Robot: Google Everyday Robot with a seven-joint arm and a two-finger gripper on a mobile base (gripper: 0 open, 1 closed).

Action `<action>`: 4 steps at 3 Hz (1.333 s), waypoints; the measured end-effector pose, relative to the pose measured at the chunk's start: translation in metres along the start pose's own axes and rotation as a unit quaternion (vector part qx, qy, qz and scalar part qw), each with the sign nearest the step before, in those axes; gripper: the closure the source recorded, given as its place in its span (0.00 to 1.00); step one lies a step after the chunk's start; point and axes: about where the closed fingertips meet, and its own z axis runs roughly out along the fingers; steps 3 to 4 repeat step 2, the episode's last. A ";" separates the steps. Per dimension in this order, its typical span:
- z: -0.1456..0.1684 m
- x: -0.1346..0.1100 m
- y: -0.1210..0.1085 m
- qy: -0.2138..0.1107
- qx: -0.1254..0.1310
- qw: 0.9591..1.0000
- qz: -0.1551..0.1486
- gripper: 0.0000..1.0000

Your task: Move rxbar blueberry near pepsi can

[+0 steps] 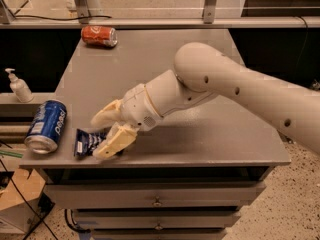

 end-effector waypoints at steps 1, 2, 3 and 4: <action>0.001 -0.001 0.000 0.000 0.000 1.000 -0.001 0.00; 0.001 -0.001 0.000 0.000 0.000 1.000 -0.001 0.00; 0.001 -0.001 0.000 0.000 0.000 1.000 -0.001 0.00; 0.001 -0.001 0.000 0.000 0.000 1.000 -0.001 0.00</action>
Offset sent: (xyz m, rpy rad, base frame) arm -0.0005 0.0016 0.0004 0.0000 -0.0018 0.0013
